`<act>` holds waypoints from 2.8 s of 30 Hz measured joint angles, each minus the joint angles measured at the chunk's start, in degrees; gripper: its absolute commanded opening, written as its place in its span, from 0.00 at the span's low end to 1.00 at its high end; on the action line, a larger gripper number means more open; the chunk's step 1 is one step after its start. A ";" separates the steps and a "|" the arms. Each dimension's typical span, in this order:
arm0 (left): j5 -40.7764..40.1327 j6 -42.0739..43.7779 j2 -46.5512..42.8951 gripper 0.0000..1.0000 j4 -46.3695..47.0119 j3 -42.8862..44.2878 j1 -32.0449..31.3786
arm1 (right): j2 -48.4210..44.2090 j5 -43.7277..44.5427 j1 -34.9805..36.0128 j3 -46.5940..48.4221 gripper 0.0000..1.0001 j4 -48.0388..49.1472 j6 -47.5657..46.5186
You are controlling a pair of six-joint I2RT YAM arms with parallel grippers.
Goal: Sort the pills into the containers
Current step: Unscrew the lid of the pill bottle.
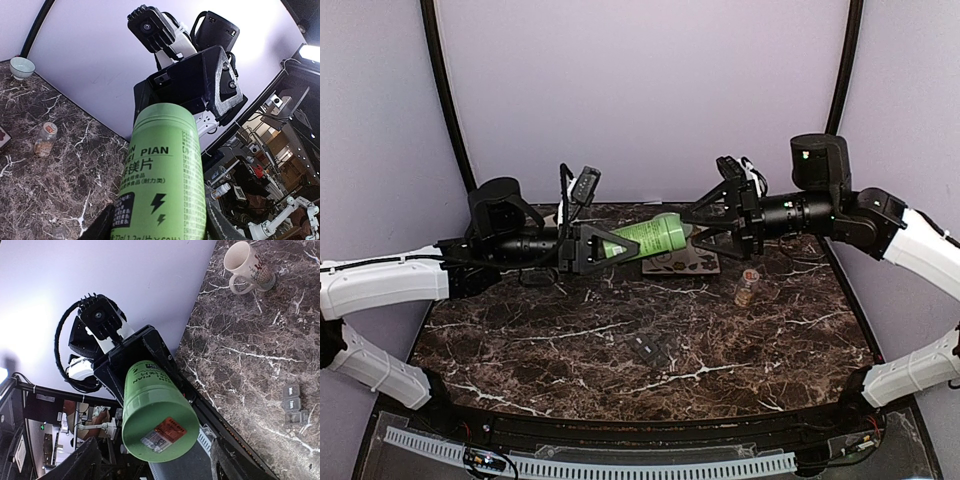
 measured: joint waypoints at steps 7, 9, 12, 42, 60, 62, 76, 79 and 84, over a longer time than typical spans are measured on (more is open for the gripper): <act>-0.74 1.73 -1.68 0.00 -1.57 0.00 0.00 | 1.11 -2.54 0.00 0.00 0.77 1.42 3.98; -0.76 1.99 -1.75 0.00 -1.57 0.00 -0.02 | 1.40 -2.86 0.00 0.00 0.77 1.46 4.22; -0.76 2.16 -1.75 0.00 -1.84 0.00 -0.02 | 1.81 -3.15 0.00 0.00 0.77 1.46 4.63; 0.15 3.41 1.22 0.00 -2.71 2.16 -0.02 | 5.33 -6.19 -0.11 2.25 0.34 0.57 3.48; 6.34 -11.17 5.88 0.00 11.23 0.44 0.66 | 1.22 -2.78 0.02 0.98 0.13 -2.29 -27.28; 7.82 -14.58 7.54 0.00 14.23 -0.02 0.44 | -0.55 -1.68 0.28 -1.29 0.14 -1.51 -30.95; 9.77 -23.67 9.27 0.00 19.96 -0.85 0.42 | -2.71 0.61 0.76 -4.35 0.48 1.86 -41.40; 9.79 -24.04 9.29 0.00 20.37 -0.98 0.42 | -2.71 0.57 0.76 -4.35 0.61 1.99 -41.38; 10.84 -24.02 9.31 0.00 20.50 -1.09 1.07 | -3.72 1.01 0.20 -4.35 0.68 1.53 -40.61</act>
